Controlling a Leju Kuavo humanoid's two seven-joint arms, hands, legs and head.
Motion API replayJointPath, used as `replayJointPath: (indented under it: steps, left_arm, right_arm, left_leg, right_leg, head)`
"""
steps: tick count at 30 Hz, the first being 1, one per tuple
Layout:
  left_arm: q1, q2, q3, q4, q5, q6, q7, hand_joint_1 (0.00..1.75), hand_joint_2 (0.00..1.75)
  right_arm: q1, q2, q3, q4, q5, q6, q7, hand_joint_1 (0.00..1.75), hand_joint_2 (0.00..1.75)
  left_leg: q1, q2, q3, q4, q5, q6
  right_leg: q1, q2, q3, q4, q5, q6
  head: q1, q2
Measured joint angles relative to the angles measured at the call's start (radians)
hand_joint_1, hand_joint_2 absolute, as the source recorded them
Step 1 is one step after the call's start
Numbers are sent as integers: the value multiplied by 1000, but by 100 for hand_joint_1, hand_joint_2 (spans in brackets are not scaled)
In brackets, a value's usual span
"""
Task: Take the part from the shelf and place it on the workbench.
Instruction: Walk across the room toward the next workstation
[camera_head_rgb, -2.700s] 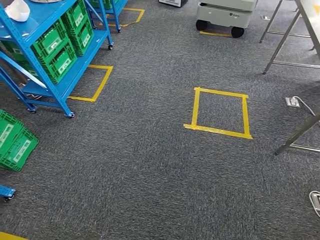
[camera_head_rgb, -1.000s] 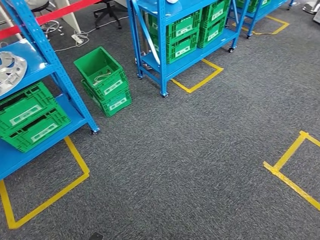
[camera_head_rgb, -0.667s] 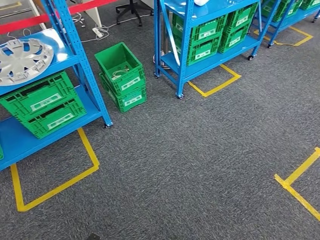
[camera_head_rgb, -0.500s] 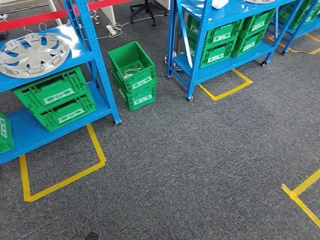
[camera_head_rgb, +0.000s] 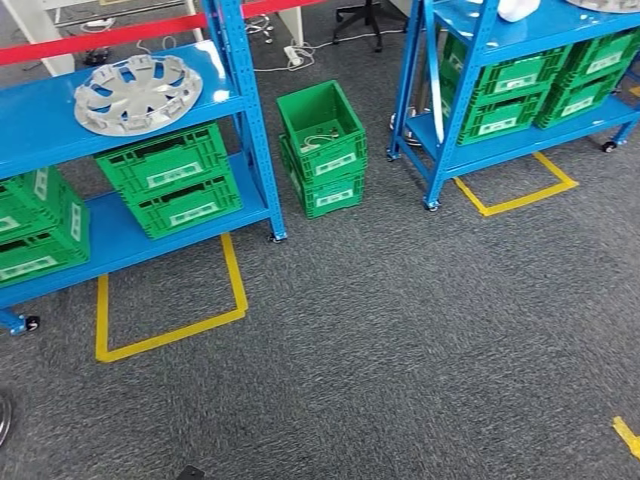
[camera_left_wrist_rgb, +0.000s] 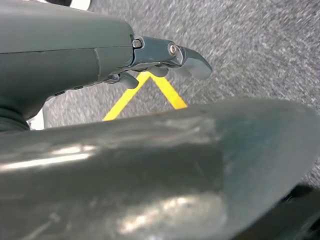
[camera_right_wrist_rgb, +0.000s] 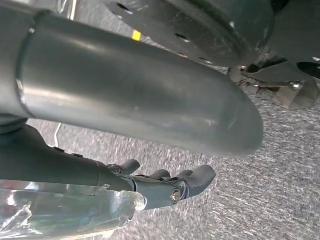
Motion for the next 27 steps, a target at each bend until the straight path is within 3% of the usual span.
replayJointPath:
  steps: [1,2,3,4,6,7,9,10,12,14,15,16,17,18,19,21,23,24,25,27]
  left_arm:
    - [0,-1,0,0,0,-1,0,0,0]
    - [2,-1,0,0,-1,-1,0,0,0]
    - [3,-1,0,0,-1,-1,0,0,0]
    - [3,-1,0,0,-2,0,0,0,0]
    - [-1,-1,0,0,-3,1,0,0,0]
    - [-2,-1,0,0,-3,1,0,0,0]
    - [-1,-2,0,0,-4,2,0,0,0]
    - [2,-2,0,0,-4,3,0,0,0]
    - [3,-1,0,0,-5,3,0,0,0]
    - [0,-3,0,0,-7,3,0,0,0]
    - [-1,-4,0,0,-8,3,0,0,0]
    - [-1,-4,0,0,-9,3,1,0,0]
    - [0,-5,0,0,-9,3,1,0,0]
    - [0,-5,0,0,-10,4,2,0,0]
    - [0,-5,0,0,-10,4,2,0,0]
    - [-1,-6,0,0,-10,5,2,0,0]
    - [-1,-6,1,0,-9,9,2,0,0]
    - [0,-6,1,0,-8,13,1,0,0]
    - [3,-6,1,0,-6,17,-1,0,0]
    - [4,-6,2,0,-2,23,-8,0,0]
  right_arm:
    - [1,0,0,0,0,0,0,0,0]
    - [0,0,0,0,-1,0,1,0,0]
    - [-1,0,0,0,-1,0,1,0,0]
    - [-3,0,0,0,-2,0,1,0,0]
    - [-4,0,0,0,-2,0,0,0,0]
    - [-4,0,0,0,-2,0,0,0,0]
    - [-6,0,0,0,-3,0,0,0,0]
    - [-7,0,0,-1,-3,-1,-1,0,0]
    - [-8,0,0,-1,-3,-2,-2,0,0]
    - [-6,0,0,-1,-3,-3,-2,0,0]
    - [-4,0,0,-1,-3,-3,-2,0,0]
    - [-3,0,0,-1,-3,-2,-2,0,0]
    - [-2,0,0,-1,-3,-2,-3,0,0]
    - [-1,0,0,-1,-4,-2,-3,0,0]
    - [-2,0,0,-1,-4,-2,-4,0,0]
    - [-2,0,0,-1,-4,-3,-4,0,0]
    - [-4,0,0,0,-6,-3,-6,0,0]
    - [-5,0,0,0,-8,-3,-8,0,0]
    - [-6,0,0,0,-10,-4,-11,0,0]
    - [-5,0,-1,0,-20,-3,-18,0,0]
  left_leg:
    - [0,3,-16,34,-5,0]
    - [0,5,-11,28,10,1]
    - [0,10,14,-18,40,3]
    - [-3,28,54,-87,74,7]
    - [-10,68,122,-212,114,18]
    - [-13,79,137,-243,118,24]
    - [-14,63,138,-252,117,35]
    - [-12,53,139,-255,119,40]
    - [-7,32,141,-261,124,52]
    - [-4,10,141,-261,126,59]
    - [-4,-4,141,-261,126,60]
    - [-4,-17,141,-261,126,61]
    - [-4,-32,142,-260,126,60]
    - [-3,-47,143,-260,126,60]
    - [-2,-61,144,-259,126,58]
    - [-2,-87,142,-256,125,49]
    - [0,-107,135,-256,129,35]
    - [3,-116,132,-258,132,27]
    - [5,-114,129,-258,133,21]
    - [3,-72,111,-223,108,11]
  right_leg:
    - [1,-16,0,0,-1,-1]
    - [1,-29,1,0,-2,-1]
    - [2,-41,3,0,-4,0]
    - [2,-52,6,0,-6,2]
    - [8,-73,10,2,-13,12]
    - [11,-83,11,2,-16,17]
    - [13,-102,19,-4,-19,27]
    - [12,-99,23,-2,-23,33]
    - [9,-56,4,48,-57,43]
    - [7,-4,-57,178,-119,47]
    - [7,7,-92,244,-142,48]
    - [7,11,-116,282,-147,49]
    - [7,12,-122,282,-131,49]
    - [5,16,-109,240,-97,48]
    - [3,29,-81,170,-54,47]
    - [-3,77,-26,43,-5,44]
    - [-4,101,-6,3,-3,38]
    - [-3,92,-5,1,-1,33]
    - [-2,83,-2,-1,3,26]
    - [-4,64,0,-7,9,13]
  head:
    - [0,0]
    - [0,0]
    - [0,0]
    - [0,0]
    - [-1,0]
    - [0,0]
    - [2,0]
    - [3,0]
    - [8,0]
    - [14,0]
    - [15,0]
    - [15,0]
    - [16,0]
    - [17,0]
    - [18,0]
    - [19,0]
    - [19,0]
    - [19,0]
    - [19,0]
    - [14,0]
